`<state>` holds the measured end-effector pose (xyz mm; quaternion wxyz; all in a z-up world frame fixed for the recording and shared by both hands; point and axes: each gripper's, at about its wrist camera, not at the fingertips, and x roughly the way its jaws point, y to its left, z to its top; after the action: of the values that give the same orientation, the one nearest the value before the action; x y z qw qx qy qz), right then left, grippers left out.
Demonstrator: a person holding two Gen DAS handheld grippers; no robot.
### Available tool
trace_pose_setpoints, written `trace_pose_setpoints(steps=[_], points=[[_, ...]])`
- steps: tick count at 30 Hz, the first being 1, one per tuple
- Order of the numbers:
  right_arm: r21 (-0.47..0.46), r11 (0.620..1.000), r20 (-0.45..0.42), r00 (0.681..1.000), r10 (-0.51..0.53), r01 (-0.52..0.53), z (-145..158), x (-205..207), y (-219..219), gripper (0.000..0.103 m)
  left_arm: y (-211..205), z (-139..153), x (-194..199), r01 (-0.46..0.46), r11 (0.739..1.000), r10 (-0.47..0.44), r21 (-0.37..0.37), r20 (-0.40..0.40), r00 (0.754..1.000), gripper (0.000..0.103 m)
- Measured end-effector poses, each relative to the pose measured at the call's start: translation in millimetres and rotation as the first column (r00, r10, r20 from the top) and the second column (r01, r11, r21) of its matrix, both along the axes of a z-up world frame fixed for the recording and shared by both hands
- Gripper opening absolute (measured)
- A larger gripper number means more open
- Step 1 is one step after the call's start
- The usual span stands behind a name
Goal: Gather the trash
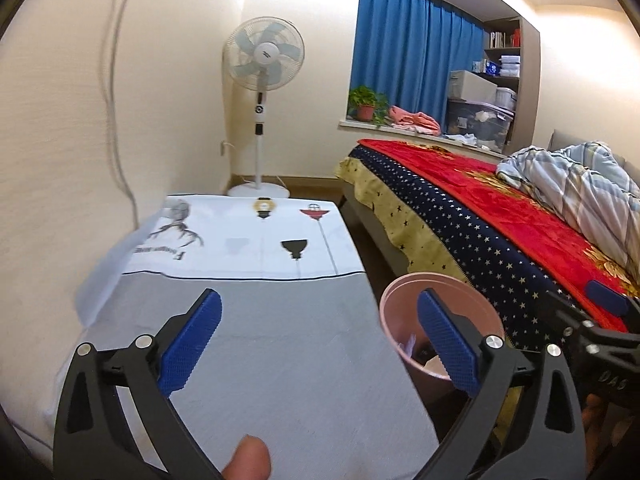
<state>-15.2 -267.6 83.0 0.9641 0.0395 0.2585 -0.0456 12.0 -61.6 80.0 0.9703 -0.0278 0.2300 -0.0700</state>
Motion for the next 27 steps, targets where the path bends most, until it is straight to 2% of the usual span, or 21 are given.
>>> trace_pose_setpoints(steps=[6,11,16,27], points=[[-0.003,1.0,0.011,1.0,0.007,-0.007,-1.3,-17.3,13.9,0.098,20.0,5.2,-34.5,-0.046,0.999,0.046,0.013,0.004,0.999,0.095],[-0.016,1.0,0.009,1.0,0.017,-0.017,-5.9,-23.2,25.0,0.098,37.2,-1.8,-52.4,-0.095,0.995,0.095,0.019,-0.027,0.995,0.095],[-0.043,0.999,0.0,1.0,0.028,-0.028,-13.4,-21.9,35.1,0.098,43.2,-14.9,-50.9,-0.132,0.991,0.132,0.014,-0.055,0.99,0.095],[-0.051,0.998,-0.02,1.0,0.023,-0.024,-21.3,-15.1,41.1,0.098,40.9,-29.4,-43.2,-0.124,0.992,0.121,-0.025,-0.104,0.987,0.095]])
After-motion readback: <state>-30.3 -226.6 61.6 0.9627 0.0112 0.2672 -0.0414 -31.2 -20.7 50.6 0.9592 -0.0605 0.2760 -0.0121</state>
